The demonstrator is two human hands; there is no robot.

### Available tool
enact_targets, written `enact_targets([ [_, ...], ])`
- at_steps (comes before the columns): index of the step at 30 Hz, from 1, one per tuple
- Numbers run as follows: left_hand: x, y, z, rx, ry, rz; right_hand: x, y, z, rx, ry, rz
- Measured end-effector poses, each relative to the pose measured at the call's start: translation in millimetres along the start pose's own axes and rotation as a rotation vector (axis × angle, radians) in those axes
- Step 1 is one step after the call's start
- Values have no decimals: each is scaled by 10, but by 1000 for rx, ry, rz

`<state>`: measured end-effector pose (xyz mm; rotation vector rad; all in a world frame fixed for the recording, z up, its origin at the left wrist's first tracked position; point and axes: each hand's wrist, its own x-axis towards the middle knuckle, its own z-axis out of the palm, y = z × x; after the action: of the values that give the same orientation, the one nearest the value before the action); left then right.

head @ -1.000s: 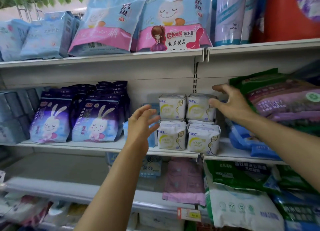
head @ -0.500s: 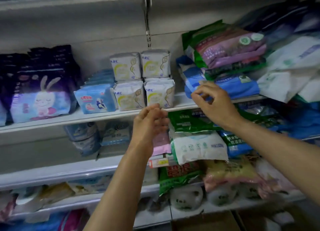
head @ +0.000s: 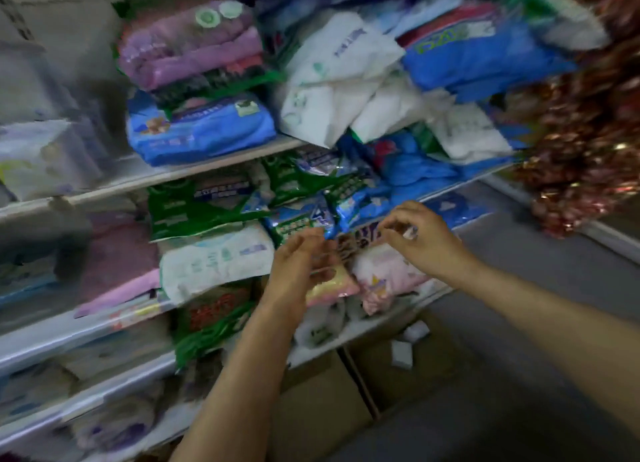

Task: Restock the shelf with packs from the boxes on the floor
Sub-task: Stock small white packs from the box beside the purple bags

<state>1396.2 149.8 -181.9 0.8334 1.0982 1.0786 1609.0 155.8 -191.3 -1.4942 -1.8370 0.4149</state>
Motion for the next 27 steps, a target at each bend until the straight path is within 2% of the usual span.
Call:
enact_targets([
  [5, 167, -747, 908, 48, -33, -91, -561, 1145, -589, -2, -7, 175],
  [11, 288, -1503, 1559, 103, -43, -306, -1167, 2091, -827, -1, -59, 399],
  [19, 854, -2177, 1896, 225, 23, -480, -1343, 3092, -507, 5, -221, 564],
  [27, 1935, -3115, 2300, 319, 46, -745, -1238, 4270, -6, 95, -341, 726],
])
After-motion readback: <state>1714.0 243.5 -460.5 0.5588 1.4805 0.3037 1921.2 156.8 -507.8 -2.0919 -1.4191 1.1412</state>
